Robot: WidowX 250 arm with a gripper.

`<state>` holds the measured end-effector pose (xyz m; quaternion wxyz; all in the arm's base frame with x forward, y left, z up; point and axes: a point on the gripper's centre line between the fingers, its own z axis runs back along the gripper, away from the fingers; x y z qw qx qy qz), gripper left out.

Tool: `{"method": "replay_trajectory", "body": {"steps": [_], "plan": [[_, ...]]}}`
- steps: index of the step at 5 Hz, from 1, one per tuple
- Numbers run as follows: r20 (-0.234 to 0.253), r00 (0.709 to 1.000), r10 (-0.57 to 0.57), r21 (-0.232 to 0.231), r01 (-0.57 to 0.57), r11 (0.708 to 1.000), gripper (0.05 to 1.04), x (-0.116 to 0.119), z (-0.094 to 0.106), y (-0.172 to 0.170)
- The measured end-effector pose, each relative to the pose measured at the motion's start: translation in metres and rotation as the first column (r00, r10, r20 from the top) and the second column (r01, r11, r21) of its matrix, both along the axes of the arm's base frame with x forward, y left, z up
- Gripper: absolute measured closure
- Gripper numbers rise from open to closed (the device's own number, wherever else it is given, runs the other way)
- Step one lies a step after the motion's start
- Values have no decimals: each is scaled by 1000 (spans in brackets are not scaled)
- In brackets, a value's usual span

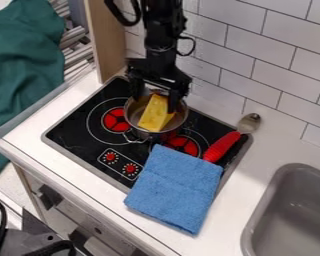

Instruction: Put the cheese to the top side of the right burner

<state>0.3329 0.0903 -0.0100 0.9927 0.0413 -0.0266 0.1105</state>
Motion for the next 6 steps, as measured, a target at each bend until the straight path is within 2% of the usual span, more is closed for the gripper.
{"method": "replay_trajectory", "body": {"steps": [1,2,4,5,6], "plan": [[-24,1000,-3,1,4,1000,79,-4,-8,0],[-58,998,3,-22,-4,1000,79,-11,-24,-4],[-56,998,20,-38,-22,999,113,-4,-32,-6],[-49,999,22,-43,-24,999,361,-5,-32,-7],[-41,999,18,-42,-20,999,381,-12,-24,-9]]}}
